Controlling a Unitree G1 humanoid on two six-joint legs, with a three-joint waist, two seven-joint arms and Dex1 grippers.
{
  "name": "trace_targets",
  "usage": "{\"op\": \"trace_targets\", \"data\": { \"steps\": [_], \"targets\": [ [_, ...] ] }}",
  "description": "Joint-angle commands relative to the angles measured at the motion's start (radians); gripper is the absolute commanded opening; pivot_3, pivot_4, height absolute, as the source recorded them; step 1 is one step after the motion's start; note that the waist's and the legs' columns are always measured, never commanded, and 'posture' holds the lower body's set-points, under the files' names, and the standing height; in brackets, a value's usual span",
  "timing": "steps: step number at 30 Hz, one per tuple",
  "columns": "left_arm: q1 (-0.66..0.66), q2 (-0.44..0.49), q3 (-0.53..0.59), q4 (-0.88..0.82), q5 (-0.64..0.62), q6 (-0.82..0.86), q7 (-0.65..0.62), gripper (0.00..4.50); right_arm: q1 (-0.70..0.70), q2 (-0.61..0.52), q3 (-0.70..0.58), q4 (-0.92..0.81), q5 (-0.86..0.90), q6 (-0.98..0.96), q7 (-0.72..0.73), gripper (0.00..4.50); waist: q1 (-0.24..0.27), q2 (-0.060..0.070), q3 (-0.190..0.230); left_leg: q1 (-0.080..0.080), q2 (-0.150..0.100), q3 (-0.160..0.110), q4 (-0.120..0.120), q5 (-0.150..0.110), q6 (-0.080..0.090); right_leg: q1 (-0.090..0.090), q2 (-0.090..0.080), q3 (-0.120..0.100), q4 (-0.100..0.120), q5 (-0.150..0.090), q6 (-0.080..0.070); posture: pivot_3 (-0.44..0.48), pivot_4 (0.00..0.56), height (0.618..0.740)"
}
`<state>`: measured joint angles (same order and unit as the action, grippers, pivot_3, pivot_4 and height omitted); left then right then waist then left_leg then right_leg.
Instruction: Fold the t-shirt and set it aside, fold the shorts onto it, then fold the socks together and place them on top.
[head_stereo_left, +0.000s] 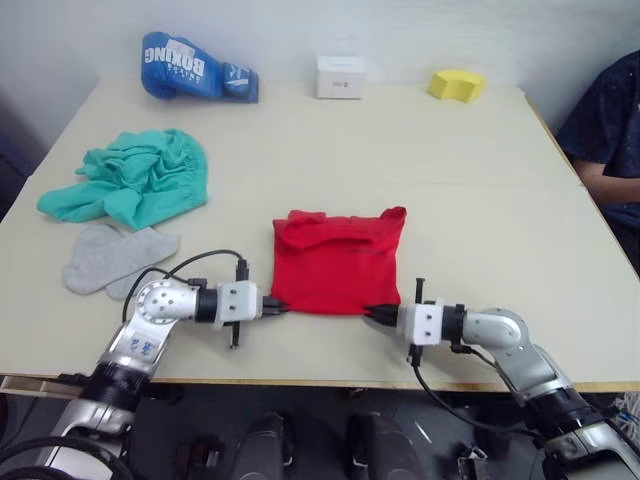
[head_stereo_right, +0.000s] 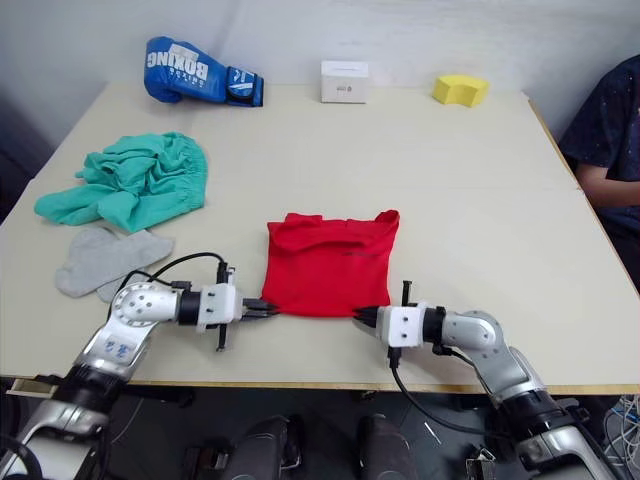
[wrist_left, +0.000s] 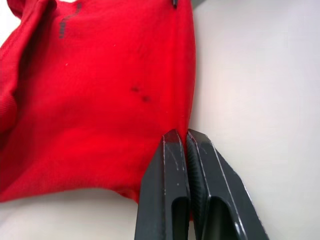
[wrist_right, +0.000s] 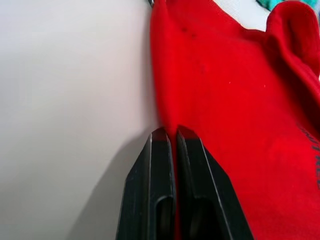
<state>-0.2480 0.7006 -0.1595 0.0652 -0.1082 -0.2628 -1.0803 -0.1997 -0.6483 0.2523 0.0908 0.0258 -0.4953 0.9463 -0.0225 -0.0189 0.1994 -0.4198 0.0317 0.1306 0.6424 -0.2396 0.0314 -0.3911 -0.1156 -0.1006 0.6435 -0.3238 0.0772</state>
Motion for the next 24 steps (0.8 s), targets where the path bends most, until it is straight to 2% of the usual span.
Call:
{"op": "trace_targets", "data": {
  "steps": [1,3,7,8,12,14,15,17,19,20,22,24],
  "targets": [
    [0.098,0.047,0.050,-0.117,-0.033,0.077,0.015,0.03,0.060,-0.053,-0.033,-0.075,0.047,0.012,0.032,0.00,-0.003,0.000,0.000,0.000,0.000,0.000,0.000,-0.001,0.002,0.000,0.000,0.000,0.000,0.000,0.000,0.000,0.150,0.740],
    [0.138,0.059,0.068,-0.160,-0.036,0.108,0.039,0.03,0.094,-0.065,-0.032,-0.117,0.062,0.035,0.038,0.00,-0.003,0.000,0.000,0.000,0.000,-0.002,0.001,-0.003,0.005,0.001,0.000,-0.001,0.001,0.000,0.000,0.000,0.150,0.740],
    [0.206,0.068,0.099,-0.224,-0.050,0.134,0.073,0.03,0.133,-0.069,-0.031,-0.149,0.070,0.091,0.035,0.00,-0.003,0.000,0.000,0.000,0.000,-0.004,0.001,-0.006,0.000,0.001,-0.001,-0.002,0.001,0.000,-0.001,0.000,0.150,0.740],
    [0.219,0.073,0.102,-0.235,-0.055,0.139,0.073,0.25,0.141,-0.069,-0.032,-0.163,0.091,0.116,0.043,0.00,-0.003,0.000,0.000,0.000,0.000,-0.004,0.001,-0.006,-0.001,0.001,-0.001,-0.002,0.001,0.000,-0.001,0.000,0.150,0.740],
    [0.263,0.089,0.135,-0.268,-0.095,0.142,0.058,1.31,0.174,-0.090,-0.041,-0.234,0.144,0.160,0.075,1.07,-0.002,0.001,0.000,0.000,0.000,-0.005,0.000,-0.007,-0.001,0.001,-0.001,-0.002,0.001,-0.001,-0.002,0.000,0.150,0.740],
    [0.295,0.103,0.204,-0.337,-0.264,0.200,-0.007,1.93,0.204,-0.126,-0.069,-0.313,0.226,0.225,0.107,1.78,-0.002,0.001,0.000,-0.001,0.000,-0.005,0.000,-0.007,-0.001,0.001,-0.001,-0.002,0.000,-0.001,-0.002,0.000,0.150,0.740],
    [0.293,0.101,0.242,-0.363,-0.346,0.250,-0.012,1.94,0.212,-0.139,-0.091,-0.352,0.276,0.270,0.111,2.08,-0.001,0.001,0.000,-0.001,0.001,-0.005,0.000,-0.007,-0.001,0.000,-0.001,-0.003,-0.001,-0.001,-0.002,0.000,0.150,0.740],
    [0.265,0.120,0.281,-0.386,-0.429,0.340,-0.019,1.94,0.200,-0.153,-0.133,-0.413,0.373,0.364,0.109,2.08,0.000,0.001,0.001,-0.002,0.001,-0.007,0.001,-0.007,-0.001,0.001,-0.001,-0.003,-0.001,-0.001,-0.002,0.000,0.150,0.740],
    [0.234,0.134,0.266,-0.373,-0.412,0.341,-0.049,1.94,0.165,-0.142,-0.157,-0.434,0.427,0.431,0.101,2.08,0.000,0.001,0.001,-0.001,0.001,-0.008,0.002,-0.007,-0.002,0.002,-0.001,-0.004,0.000,-0.001,-0.002,0.000,0.150,0.740],
    [0.206,0.130,0.239,-0.355,-0.390,0.340,-0.058,1.54,0.131,-0.127,-0.160,-0.426,0.438,0.461,0.094,1.62,0.000,0.002,0.001,0.000,0.001,-0.009,0.002,-0.007,-0.001,0.003,-0.001,-0.004,0.000,-0.001,-0.002,0.000,0.150,0.740],
    [0.135,0.093,0.170,-0.302,-0.331,0.301,-0.072,1.11,0.054,-0.086,-0.138,-0.368,0.397,0.463,0.090,1.12,0.000,0.003,0.000,0.001,0.001,-0.009,0.001,-0.007,-0.002,0.005,-0.001,-0.005,-0.001,-0.001,-0.002,0.000,0.150,0.740],
    [0.066,0.040,0.116,-0.246,-0.296,0.277,-0.076,0.49,-0.011,-0.048,-0.104,-0.297,0.342,0.431,0.108,0.45,0.001,0.003,0.000,0.000,0.000,-0.009,0.001,-0.007,-0.002,0.004,0.000,-0.005,-0.002,-0.001,-0.002,0.000,0.150,0.740]
  ]
}}
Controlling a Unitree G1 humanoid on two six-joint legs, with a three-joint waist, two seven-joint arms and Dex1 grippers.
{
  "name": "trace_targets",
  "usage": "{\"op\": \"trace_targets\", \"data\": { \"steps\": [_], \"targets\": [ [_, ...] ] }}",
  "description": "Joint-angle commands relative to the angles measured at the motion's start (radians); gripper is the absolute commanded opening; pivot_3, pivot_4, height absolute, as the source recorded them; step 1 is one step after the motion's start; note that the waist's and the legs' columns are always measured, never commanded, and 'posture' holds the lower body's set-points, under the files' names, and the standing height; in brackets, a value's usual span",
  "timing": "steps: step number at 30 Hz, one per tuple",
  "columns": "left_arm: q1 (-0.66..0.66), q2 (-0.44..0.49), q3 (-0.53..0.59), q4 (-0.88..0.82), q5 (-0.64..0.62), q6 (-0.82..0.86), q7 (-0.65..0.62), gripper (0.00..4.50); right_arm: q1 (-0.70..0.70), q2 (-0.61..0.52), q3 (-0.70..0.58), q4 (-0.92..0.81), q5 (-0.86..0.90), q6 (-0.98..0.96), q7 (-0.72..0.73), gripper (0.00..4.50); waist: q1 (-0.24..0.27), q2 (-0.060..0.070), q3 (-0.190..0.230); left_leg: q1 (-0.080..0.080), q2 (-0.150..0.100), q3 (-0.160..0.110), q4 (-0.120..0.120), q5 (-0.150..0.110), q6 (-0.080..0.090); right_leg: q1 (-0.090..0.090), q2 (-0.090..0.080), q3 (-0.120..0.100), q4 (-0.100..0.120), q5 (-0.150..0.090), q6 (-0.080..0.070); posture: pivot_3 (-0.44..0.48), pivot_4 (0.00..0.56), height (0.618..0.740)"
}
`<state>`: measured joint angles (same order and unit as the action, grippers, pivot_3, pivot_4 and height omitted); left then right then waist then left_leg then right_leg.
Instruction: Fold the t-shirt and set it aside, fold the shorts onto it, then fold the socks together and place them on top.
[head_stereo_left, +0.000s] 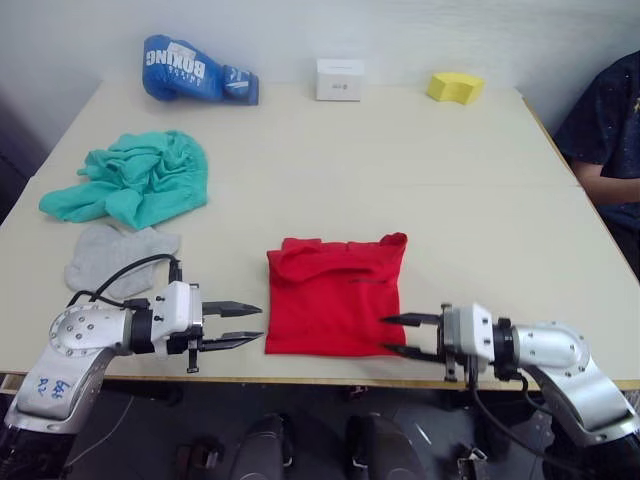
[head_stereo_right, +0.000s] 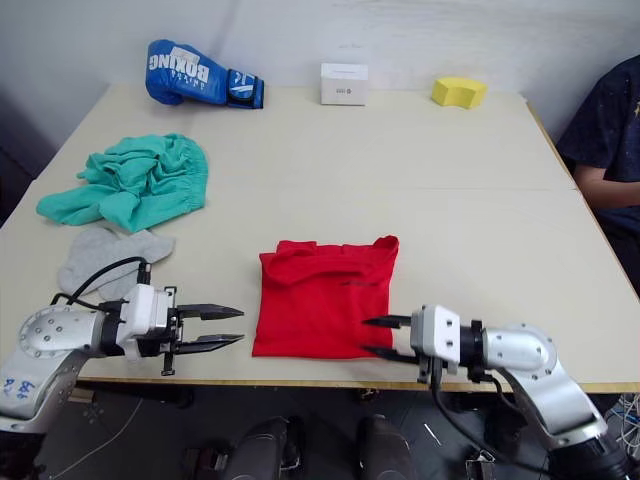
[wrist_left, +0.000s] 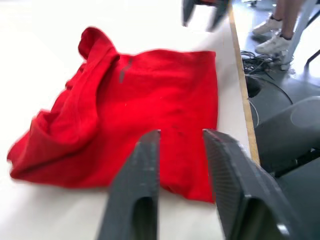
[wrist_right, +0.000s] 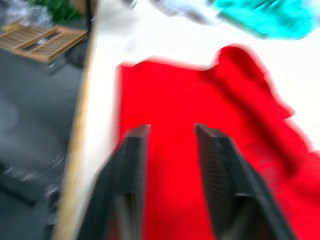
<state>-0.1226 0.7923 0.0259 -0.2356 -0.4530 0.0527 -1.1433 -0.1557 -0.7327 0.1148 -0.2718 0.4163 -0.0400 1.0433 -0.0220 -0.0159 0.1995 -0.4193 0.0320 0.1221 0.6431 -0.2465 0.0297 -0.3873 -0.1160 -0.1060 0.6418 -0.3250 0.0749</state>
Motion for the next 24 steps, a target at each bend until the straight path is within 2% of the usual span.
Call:
{"op": "trace_targets", "data": {
  "steps": [1,6,13,19,24],
  "targets": [
    [-0.091,-0.081,-0.098,0.082,0.063,-0.036,-0.014,0.13,-0.087,0.059,0.052,0.109,-0.081,-0.045,0.015,0.08,0.000,0.000,0.000,-0.001,0.000,0.000,0.000,0.000,0.000,0.000,0.000,0.000,0.000,0.000,0.000,0.000,0.150,0.740],
    [-0.237,-0.206,-0.210,0.279,0.188,-0.156,-0.022,0.04,-0.244,0.170,0.129,0.368,-0.196,-0.137,0.043,0.01,0.004,0.000,0.000,-0.004,-0.001,0.005,0.003,0.007,0.001,-0.005,0.002,-0.001,0.003,0.000,0.001,0.000,0.150,0.740],
    [-0.339,-0.250,-0.239,0.538,0.318,-0.378,-0.006,0.04,-0.409,0.247,0.148,0.736,-0.308,-0.292,0.045,0.01,-0.005,0.000,0.000,-0.003,-0.001,0.006,0.003,0.008,0.002,-0.005,0.002,0.000,0.004,0.001,0.002,0.000,0.150,0.740],
    [-0.350,-0.288,-0.209,0.605,0.324,-0.392,0.057,0.04,-0.559,0.323,0.079,0.990,-0.352,-0.410,-0.107,0.01,-0.008,0.000,0.000,-0.003,0.000,0.007,0.004,0.008,0.001,-0.005,0.002,0.000,0.006,0.001,0.002,0.000,0.150,0.740],
    [-0.365,-0.348,-0.187,0.638,0.335,-0.355,0.150,0.04,-0.660,0.374,0.028,1.173,-0.395,-0.378,-0.301,0.01,-0.006,0.000,0.000,-0.003,-0.001,0.006,0.004,0.009,0.001,-0.004,0.001,0.003,0.006,0.001,0.002,0.000,0.150,0.740]
  ]
}}
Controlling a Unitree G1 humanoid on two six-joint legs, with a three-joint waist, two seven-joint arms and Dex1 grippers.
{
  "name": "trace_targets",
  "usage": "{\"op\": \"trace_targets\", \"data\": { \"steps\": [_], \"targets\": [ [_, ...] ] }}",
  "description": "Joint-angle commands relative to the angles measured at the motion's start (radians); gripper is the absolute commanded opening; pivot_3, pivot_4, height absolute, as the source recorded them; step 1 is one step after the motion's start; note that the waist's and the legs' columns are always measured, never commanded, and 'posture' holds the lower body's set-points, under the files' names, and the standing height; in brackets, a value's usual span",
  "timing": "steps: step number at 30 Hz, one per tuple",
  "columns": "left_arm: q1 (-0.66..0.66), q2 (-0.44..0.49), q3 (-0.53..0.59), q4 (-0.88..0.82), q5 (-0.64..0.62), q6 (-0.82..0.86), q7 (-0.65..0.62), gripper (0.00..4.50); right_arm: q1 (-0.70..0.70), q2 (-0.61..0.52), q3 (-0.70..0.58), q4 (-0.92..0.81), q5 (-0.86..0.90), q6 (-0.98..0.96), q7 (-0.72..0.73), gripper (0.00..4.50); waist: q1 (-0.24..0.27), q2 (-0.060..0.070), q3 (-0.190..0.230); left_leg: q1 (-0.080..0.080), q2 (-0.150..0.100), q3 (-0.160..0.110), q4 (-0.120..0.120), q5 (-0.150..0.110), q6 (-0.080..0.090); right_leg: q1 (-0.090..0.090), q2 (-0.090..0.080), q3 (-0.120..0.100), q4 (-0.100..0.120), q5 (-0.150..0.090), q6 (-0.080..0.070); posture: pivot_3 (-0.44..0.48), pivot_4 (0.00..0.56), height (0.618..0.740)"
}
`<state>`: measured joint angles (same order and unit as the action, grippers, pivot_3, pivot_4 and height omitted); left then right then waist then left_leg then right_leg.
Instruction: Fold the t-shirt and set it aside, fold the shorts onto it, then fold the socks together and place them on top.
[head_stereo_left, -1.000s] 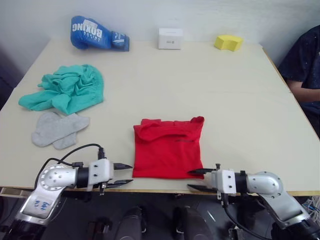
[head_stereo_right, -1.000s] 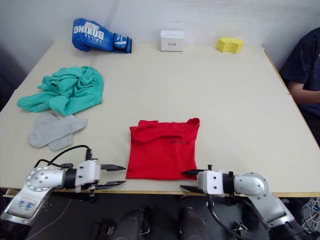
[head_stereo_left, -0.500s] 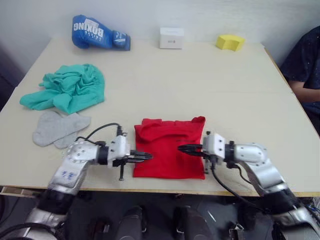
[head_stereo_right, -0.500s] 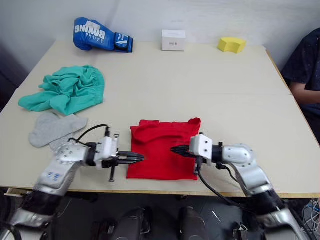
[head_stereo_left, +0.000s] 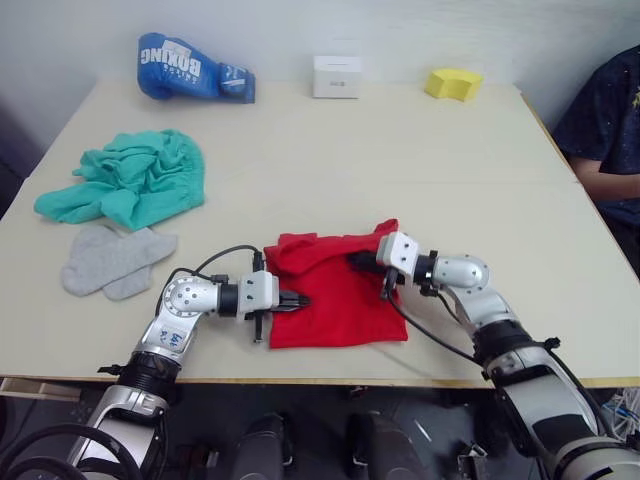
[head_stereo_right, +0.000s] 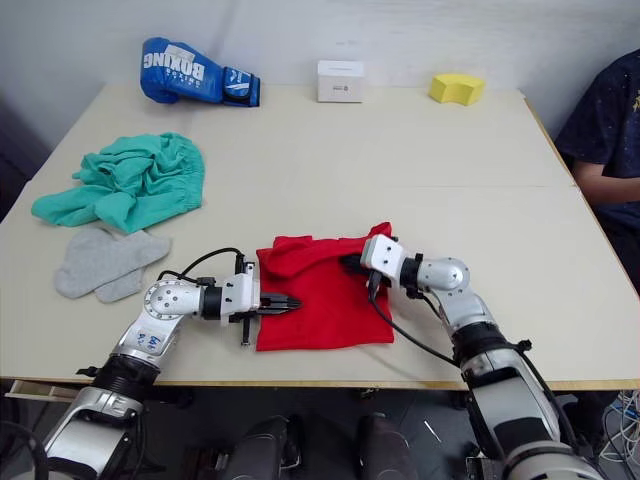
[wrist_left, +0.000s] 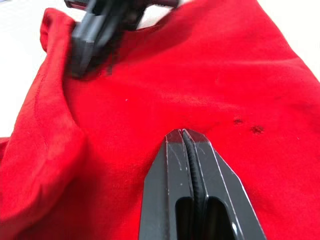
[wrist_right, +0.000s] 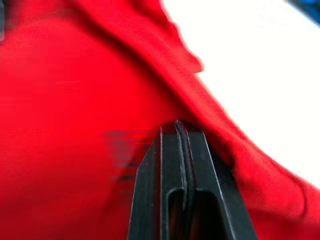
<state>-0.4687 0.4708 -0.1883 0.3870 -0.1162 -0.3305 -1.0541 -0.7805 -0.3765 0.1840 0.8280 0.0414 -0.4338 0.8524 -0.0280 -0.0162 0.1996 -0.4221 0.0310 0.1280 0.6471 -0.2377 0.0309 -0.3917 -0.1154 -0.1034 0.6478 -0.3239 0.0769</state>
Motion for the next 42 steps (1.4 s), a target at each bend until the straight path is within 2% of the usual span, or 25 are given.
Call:
{"op": "trace_targets", "data": {
  "steps": [1,6,9,12,15,18,20,24,29,38,40,42],
  "targets": [
    [-0.018,-0.035,0.031,0.016,-0.003,0.039,0.071,0.04,-0.046,0.024,-0.049,0.100,-0.026,0.024,-0.137,0.01,0.000,0.000,0.000,0.000,0.000,0.000,0.000,0.000,0.000,0.000,0.000,0.000,0.000,0.000,0.000,0.000,0.150,0.740],
    [-0.009,-0.052,0.037,0.010,-0.005,0.066,0.094,0.04,-0.084,0.047,-0.132,0.210,-0.006,0.083,-0.273,0.01,-0.001,0.000,0.000,0.000,0.000,0.000,0.000,0.001,0.000,0.000,0.000,0.000,0.000,0.000,0.000,0.000,0.150,0.740],
    [-0.019,-0.063,0.050,0.011,-0.018,0.094,0.105,0.04,-0.082,0.046,-0.198,0.169,0.051,0.091,-0.256,0.01,-0.001,0.000,0.000,0.000,0.000,-0.001,0.000,0.001,0.000,0.001,0.000,0.000,0.000,0.000,0.000,0.000,0.150,0.740],
    [-0.043,-0.077,0.055,0.016,-0.027,0.120,0.104,0.04,-0.032,0.031,-0.207,0.043,0.084,0.102,-0.166,0.01,-0.001,0.000,0.000,0.000,0.000,-0.001,-0.001,0.001,0.000,0.000,0.000,0.000,0.000,0.000,0.000,0.000,0.150,0.740],
    [-0.094,-0.095,0.054,0.046,-0.024,0.129,0.096,0.04,0.081,0.010,-0.182,-0.212,0.132,0.183,-0.062,0.01,0.001,0.000,0.000,-0.001,0.000,-0.001,-0.001,0.001,0.000,0.000,0.000,-0.001,0.000,0.000,0.000,0.000,0.150,0.740],
    [-0.161,-0.121,0.055,0.123,-0.013,0.122,0.100,0.04,0.218,-0.001,-0.144,-0.487,0.147,0.307,-0.042,0.01,0.002,0.000,0.000,-0.001,0.000,-0.001,-0.001,0.001,0.000,0.000,0.000,-0.001,0.000,0.000,0.000,0.000,0.150,0.740],
    [-0.204,-0.132,0.047,0.197,0.020,0.094,0.115,0.04,0.297,0.008,-0.104,-0.604,0.123,0.364,-0.059,0.01,0.001,0.000,0.000,-0.001,0.000,-0.001,-0.001,0.000,0.000,0.000,0.000,-0.001,-0.001,0.000,0.000,0.000,0.150,0.740],
    [-0.290,-0.159,0.055,0.372,0.084,0.067,0.221,0.04,0.416,0.031,-0.028,-0.672,0.046,0.361,-0.104,0.01,-0.001,0.000,0.000,-0.001,0.000,-0.001,-0.002,0.000,0.000,0.000,0.001,-0.002,-0.001,0.000,0.000,0.000,0.150,0.740],
    [-0.367,-0.166,0.089,0.537,0.122,0.096,0.386,0.04,0.504,0.037,-0.016,-0.695,0.020,0.342,-0.142,0.01,0.002,-0.003,-0.002,0.000,0.000,-0.001,-0.001,0.000,0.000,0.000,0.001,-0.003,0.000,0.000,0.000,0.000,0.150,0.740],
    [-0.284,-0.062,0.143,0.488,0.086,0.158,0.326,0.04,0.567,-0.003,-0.040,-0.762,0.033,0.362,-0.135,0.01,-0.001,-0.005,-0.004,0.001,0.001,-0.001,-0.002,0.000,-0.001,0.001,0.001,-0.002,-0.001,0.000,0.000,0.000,0.150,0.740],
    [-0.258,-0.046,0.169,0.423,0.042,0.180,0.282,0.04,0.568,-0.006,-0.045,-0.779,0.043,0.370,-0.133,0.01,-0.001,-0.006,-0.005,0.001,0.001,-0.001,-0.002,0.000,-0.001,0.001,0.001,-0.002,-0.001,0.000,0.000,0.000,0.150,0.740],
    [-0.212,-0.033,0.185,0.289,-0.041,0.204,0.164,0.04,0.567,-0.008,-0.049,-0.798,0.059,0.382,-0.125,0.01,0.000,-0.006,-0.005,0.001,0.001,-0.001,-0.002,0.000,-0.001,0.000,0.001,-0.001,-0.001,0.000,0.000,0.000,0.150,0.740]
  ]
}}
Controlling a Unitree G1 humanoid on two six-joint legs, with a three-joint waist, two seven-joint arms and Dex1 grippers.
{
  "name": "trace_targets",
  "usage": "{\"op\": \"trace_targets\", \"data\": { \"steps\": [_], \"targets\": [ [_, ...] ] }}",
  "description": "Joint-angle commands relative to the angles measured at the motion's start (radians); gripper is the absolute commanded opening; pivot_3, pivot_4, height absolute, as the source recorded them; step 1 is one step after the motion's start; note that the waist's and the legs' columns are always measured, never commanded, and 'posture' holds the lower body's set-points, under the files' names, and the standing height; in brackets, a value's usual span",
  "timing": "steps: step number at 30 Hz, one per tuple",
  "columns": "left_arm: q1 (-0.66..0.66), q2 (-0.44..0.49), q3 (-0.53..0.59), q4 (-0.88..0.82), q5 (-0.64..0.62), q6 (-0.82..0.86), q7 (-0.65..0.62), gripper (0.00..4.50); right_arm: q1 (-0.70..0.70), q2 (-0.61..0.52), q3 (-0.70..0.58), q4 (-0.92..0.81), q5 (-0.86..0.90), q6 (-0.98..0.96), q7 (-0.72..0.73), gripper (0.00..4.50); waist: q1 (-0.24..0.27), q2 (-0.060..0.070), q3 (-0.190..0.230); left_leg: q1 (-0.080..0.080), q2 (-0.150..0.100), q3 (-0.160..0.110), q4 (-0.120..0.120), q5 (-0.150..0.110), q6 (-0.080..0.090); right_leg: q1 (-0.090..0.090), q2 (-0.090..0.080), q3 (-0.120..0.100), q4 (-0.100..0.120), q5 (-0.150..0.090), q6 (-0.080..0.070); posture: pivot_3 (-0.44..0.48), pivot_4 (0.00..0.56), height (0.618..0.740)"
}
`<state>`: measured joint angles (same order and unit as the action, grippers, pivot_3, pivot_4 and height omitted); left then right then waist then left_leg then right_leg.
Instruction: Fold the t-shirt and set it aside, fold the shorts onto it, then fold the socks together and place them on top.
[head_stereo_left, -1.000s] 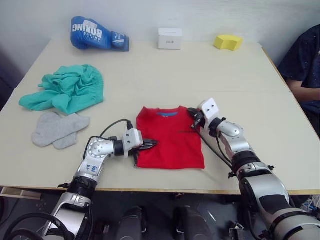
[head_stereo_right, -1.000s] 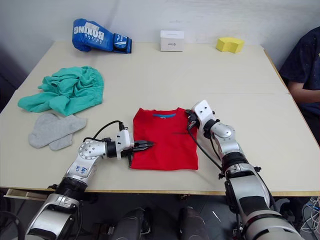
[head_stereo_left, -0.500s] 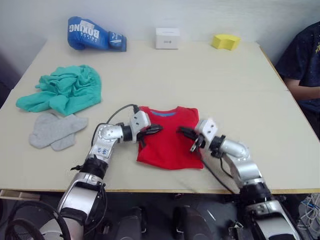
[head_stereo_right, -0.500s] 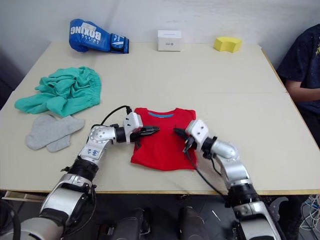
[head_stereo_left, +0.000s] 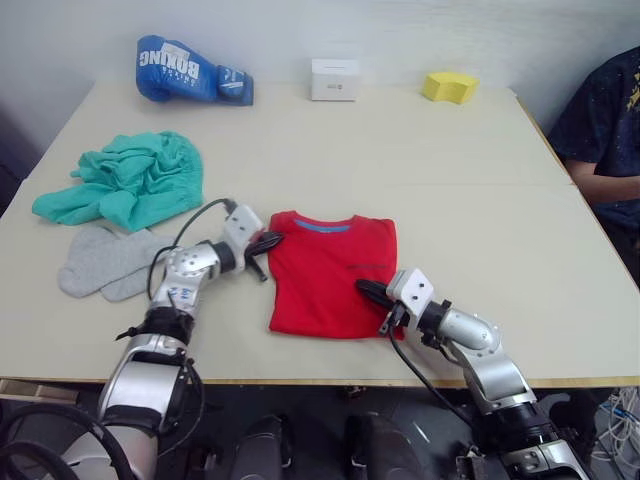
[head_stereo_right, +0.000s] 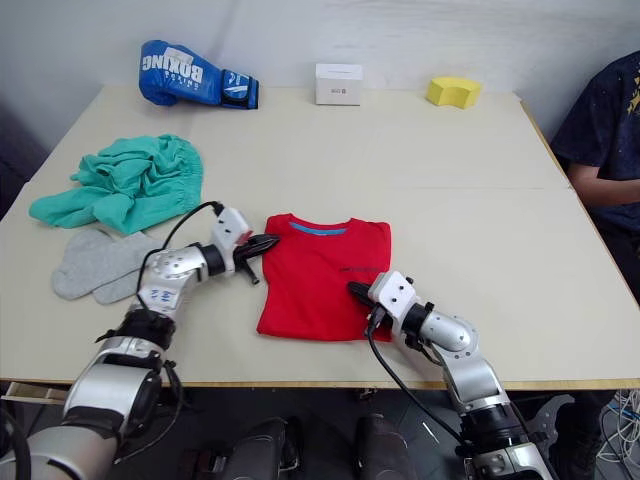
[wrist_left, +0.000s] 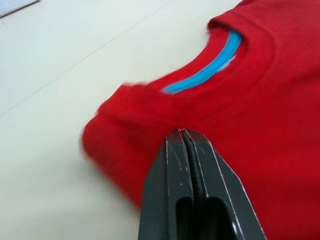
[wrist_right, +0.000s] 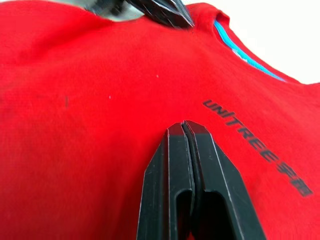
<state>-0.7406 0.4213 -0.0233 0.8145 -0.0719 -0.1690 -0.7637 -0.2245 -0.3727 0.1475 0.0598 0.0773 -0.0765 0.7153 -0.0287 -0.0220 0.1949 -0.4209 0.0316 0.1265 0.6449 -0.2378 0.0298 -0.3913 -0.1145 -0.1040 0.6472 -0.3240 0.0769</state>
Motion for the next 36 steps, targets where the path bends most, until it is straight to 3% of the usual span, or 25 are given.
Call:
{"op": "trace_targets", "data": {
  "steps": [1,3,6,12,19,24,26,29,31,36],
  "targets": [
    [0.081,0.022,0.021,-0.200,-0.118,0.053,-0.178,0.04,0.011,-0.013,-0.012,-0.036,0.029,0.028,0.018,0.01,0.000,0.000,0.000,0.000,0.000,0.000,0.000,0.000,0.000,0.000,0.000,0.000,0.000,0.000,0.000,0.000,0.150,0.740],
    [0.132,0.039,0.017,-0.353,-0.200,0.106,-0.288,0.04,0.014,-0.019,-0.004,-0.047,0.042,0.033,0.041,0.01,0.003,0.000,0.000,-0.001,0.000,-0.001,0.000,0.000,0.000,0.000,0.000,0.000,-0.001,0.000,0.000,0.000,0.150,0.740],
    [0.179,0.055,0.003,-0.503,-0.251,0.201,-0.353,0.04,0.013,-0.020,0.001,-0.055,0.053,0.041,0.060,0.01,0.006,0.000,0.000,-0.002,-0.001,-0.002,0.000,0.000,0.000,0.000,-0.001,-0.001,-0.002,0.000,0.000,0.000,0.150,0.740],
    [0.276,0.126,-0.117,-0.612,-0.119,0.191,-0.387,0.04,-0.016,-0.006,0.020,-0.032,0.049,0.050,0.077,0.01,-0.002,0.000,0.000,-0.001,-0.001,-0.001,-0.002,0.000,-0.001,0.000,0.000,0.000,-0.002,0.000,-0.001,0.000,0.150,0.740],
    [0.405,0.210,-0.137,-0.665,-0.075,0.167,-0.392,0.04,-0.040,-0.004,0.022,-0.003,0.041,0.044,0.074,0.01,0.000,0.001,0.000,-0.001,0.000,-0.002,-0.003,0.000,-0.001,-0.001,-0.001,0.000,-0.002,-0.001,-0.002,0.000,0.150,0.740],
    [0.529,0.319,-0.055,-0.745,-0.203,0.191,-0.500,0.04,-0.071,-0.037,-0.026,0.035,0.104,0.006,0.140,0.01,-0.005,0.001,-0.001,0.002,0.000,-0.002,-0.011,0.000,-0.001,-0.001,-0.002,0.000,-0.004,-0.001,-0.003,0.000,0.150,0.740],
    [0.543,0.345,-0.010,-0.795,-0.294,0.276,-0.528,0.04,-0.108,-0.046,-0.049,0.056,0.134,0.012,0.165,0.01,-0.003,0.002,0.000,0.002,0.000,-0.002,-0.013,0.001,-0.001,-0.001,-0.002,0.000,-0.004,-0.002,-0.003,0.000,0.150,0.740],
    [0.474,0.321,0.029,-0.834,-0.390,0.399,-0.496,0.04,-0.192,-0.016,-0.066,0.050,0.216,0.104,0.189,0.01,0.002,0.003,0.001,0.001,0.000,-0.003,-0.013,0.002,0.000,-0.002,-0.002,-0.001,-0.003,-0.002,-0.004,0.000,0.150,0.740],
    [0.415,0.279,0.028,-0.825,-0.391,0.423,-0.446,0.04,-0.239,0.006,-0.062,0.073,0.220,0.124,0.186,0.01,0.005,0.003,0.001,0.000,-0.001,-0.005,-0.013,0.004,0.000,-0.002,-0.002,-0.003,-0.003,-0.001,-0.005,0.000,0.150,0.740],
    [0.268,0.127,-0.100,-0.677,-0.189,0.352,-0.283,0.04,-0.369,0.064,-0.001,0.346,0.070,0.007,0.121,0.01,0.003,0.003,0.000,0.001,-0.003,-0.004,-0.013,0.006,-0.002,0.000,-0.001,-0.004,-0.003,-0.001,-0.004,0.000,0.150,0.740]
  ]
}}
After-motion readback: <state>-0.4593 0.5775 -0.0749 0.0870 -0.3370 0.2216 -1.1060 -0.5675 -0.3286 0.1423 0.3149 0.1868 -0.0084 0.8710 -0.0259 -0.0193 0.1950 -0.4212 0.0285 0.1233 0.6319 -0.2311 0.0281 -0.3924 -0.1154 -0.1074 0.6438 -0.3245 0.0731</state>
